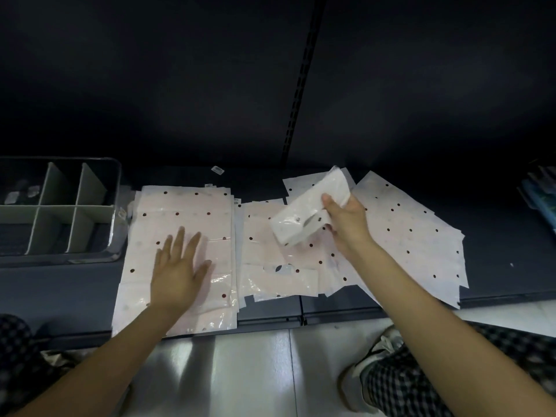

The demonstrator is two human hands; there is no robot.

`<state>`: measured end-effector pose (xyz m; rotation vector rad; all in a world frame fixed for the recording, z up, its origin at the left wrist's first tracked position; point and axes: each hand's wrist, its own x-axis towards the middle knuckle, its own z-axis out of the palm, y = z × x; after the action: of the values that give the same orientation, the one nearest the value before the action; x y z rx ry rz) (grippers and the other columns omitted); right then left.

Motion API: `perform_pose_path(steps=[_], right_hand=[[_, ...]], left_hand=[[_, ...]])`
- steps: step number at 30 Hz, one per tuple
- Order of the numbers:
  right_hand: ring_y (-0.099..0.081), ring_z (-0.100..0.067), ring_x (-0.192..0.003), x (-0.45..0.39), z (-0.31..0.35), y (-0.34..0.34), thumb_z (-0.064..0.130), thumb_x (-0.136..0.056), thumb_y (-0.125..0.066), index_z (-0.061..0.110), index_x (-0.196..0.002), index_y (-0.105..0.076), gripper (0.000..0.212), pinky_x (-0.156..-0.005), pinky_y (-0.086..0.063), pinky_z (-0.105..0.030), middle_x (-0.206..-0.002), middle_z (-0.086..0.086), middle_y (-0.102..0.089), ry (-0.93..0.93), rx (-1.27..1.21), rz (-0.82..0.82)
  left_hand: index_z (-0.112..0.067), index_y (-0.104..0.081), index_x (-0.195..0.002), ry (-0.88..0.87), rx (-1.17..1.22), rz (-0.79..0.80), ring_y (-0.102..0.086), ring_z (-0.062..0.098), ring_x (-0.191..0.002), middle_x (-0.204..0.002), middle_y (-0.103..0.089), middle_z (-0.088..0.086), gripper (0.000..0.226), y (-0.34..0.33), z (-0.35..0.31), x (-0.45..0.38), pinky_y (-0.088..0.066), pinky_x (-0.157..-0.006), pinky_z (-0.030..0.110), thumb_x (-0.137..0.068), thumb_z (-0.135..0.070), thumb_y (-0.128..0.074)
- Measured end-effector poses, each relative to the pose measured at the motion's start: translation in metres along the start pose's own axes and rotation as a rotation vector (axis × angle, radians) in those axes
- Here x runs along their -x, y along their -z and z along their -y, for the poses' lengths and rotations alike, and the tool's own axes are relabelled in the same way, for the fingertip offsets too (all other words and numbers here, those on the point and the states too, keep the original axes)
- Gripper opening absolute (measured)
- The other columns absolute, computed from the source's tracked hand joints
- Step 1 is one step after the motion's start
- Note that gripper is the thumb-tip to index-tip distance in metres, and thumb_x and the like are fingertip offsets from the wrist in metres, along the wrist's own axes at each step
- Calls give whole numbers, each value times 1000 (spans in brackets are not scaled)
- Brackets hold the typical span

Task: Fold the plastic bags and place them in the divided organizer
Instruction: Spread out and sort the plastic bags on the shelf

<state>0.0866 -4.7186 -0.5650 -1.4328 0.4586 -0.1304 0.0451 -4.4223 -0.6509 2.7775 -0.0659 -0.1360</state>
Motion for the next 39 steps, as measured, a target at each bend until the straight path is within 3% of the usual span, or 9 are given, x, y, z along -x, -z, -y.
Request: perform_pose_path(steps=[6,10,14,16,20,24,29,33,39], right_hand=[[-64,-15,-83,24,-63,-15,11,-89,-63,16,-93,-60,7,-63,-55,-26,-91,-2,-65,-332,-41,-94],[-63,-25,-98,28,-92,-1,20,-86,-66,8,-108,-61,26,-86,-52,-35,-105,-7,-66,-294,241,-112],[-56,-22,-102,17,-89,48,36,-86,-64,11,-110,-61,34,-70,-37,-21,-100,-2,-59,-14,764,-226],[-44,-24,-117,6,-86,91,33,-86,-65,12,-124,-56,44,-83,-42,-27,-123,-8,-53,88,1067,-244],[-26,-25,-134,-1,-88,160,40,-90,-59,21,-139,-44,55,-102,-38,-35,-148,-1,-35,-96,1316,-98],[-43,-28,-122,-2,-88,165,28,-94,-56,11,-115,-67,29,-90,-44,-31,-132,-5,-55,27,1193,-233],[-49,-29,-109,-6,-76,153,28,-98,-44,9,-107,-68,32,-75,-43,-32,-108,-10,-67,12,1127,-315],[-53,-27,-69,-4,-64,136,23,-97,-42,3,-82,-67,36,-58,-36,-27,-74,-16,-65,26,1093,-336],[-45,-16,-54,17,-37,66,16,-95,-48,13,-67,-62,31,-57,-37,-27,-59,3,-53,186,890,-267]], left_hand=[[-10,-35,-144,-323,167,-94,-20,27,-143,-154,-24,8,71,2,-63,12,-16,-117,43,-91,-54,-18],[-23,-16,-150,-471,-62,239,1,19,-146,-158,-1,-1,88,-19,-78,16,2,-118,32,-81,-70,11],[-29,-3,-151,-451,-238,381,12,13,-145,-158,11,-6,66,-43,-72,14,9,-116,30,-95,-59,-20],[-29,-1,-151,-464,-275,365,12,14,-145,-158,12,-6,67,-47,-68,16,10,-116,31,-95,-60,-22],[-29,1,-151,-460,-301,366,13,15,-145,-158,14,-6,68,-50,-67,17,12,-115,31,-95,-61,-21],[-31,0,-151,-443,-260,419,14,13,-145,-157,15,-8,68,-46,-67,14,11,-115,30,-95,-61,-23],[-31,-6,-151,-427,-231,469,12,12,-145,-158,9,-7,65,-37,-70,12,8,-117,31,-96,-59,-26],[-32,-16,-150,-421,-136,464,7,12,-146,-159,1,-8,60,-26,-80,9,6,-117,30,-96,-55,-30],[-32,-38,-141,-232,509,426,-30,6,-137,-149,-36,-9,52,-6,-117,11,-22,-109,21,-92,-46,-50]])
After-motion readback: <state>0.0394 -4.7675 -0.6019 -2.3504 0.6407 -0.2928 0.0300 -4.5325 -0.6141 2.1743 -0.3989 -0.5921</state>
